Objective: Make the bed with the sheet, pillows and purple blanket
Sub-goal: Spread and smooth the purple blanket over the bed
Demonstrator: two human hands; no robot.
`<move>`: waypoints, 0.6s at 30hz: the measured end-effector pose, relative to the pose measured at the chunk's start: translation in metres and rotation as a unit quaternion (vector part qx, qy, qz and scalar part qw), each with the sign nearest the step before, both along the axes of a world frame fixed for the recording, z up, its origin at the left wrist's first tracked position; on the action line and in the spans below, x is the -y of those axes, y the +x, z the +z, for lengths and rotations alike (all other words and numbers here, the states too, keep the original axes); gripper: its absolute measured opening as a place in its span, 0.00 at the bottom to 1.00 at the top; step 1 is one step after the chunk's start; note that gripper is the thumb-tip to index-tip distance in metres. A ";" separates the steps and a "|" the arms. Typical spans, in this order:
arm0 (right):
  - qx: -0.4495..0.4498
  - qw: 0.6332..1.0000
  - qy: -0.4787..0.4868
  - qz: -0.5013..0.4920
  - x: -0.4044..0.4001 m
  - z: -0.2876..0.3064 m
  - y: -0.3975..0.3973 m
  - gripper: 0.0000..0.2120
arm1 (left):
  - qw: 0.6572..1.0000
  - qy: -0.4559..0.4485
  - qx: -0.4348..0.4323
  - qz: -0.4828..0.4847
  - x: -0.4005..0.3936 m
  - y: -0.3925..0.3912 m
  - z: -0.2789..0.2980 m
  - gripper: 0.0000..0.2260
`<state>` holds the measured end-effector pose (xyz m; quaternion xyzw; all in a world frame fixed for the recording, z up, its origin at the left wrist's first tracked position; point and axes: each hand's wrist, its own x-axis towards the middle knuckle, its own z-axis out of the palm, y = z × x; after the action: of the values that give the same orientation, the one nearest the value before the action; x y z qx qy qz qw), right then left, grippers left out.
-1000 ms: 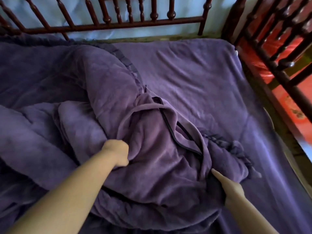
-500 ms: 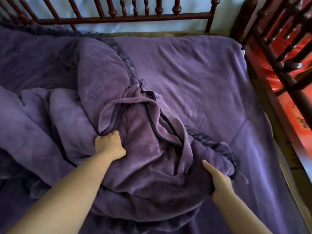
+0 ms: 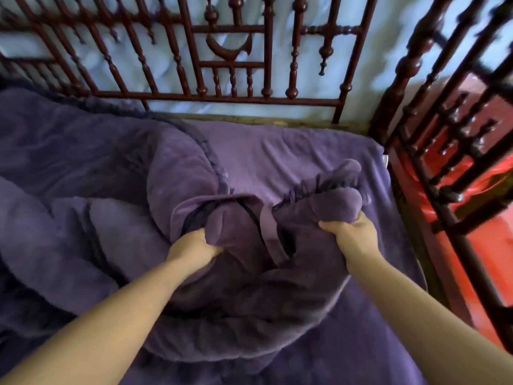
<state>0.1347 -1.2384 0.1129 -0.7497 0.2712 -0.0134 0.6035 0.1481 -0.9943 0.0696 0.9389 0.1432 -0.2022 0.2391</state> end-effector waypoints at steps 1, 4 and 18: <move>0.031 0.998 -0.052 0.012 0.007 0.029 0.023 0.10 | 0.998 -0.038 0.036 0.025 0.012 0.017 0.026 0.18; 0.141 0.971 -0.190 0.022 0.027 0.109 0.081 0.14 | 0.969 -0.168 0.155 0.091 0.044 0.066 0.091 0.25; 0.180 0.894 -0.402 -0.082 0.187 0.200 0.236 0.40 | 0.953 -0.160 0.246 -0.078 0.182 0.222 0.132 0.25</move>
<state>0.3704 -1.4254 0.3129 -0.8882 0.1898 -0.3051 0.2864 0.3702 -1.1763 0.2012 0.9170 -0.0277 -0.0033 0.3979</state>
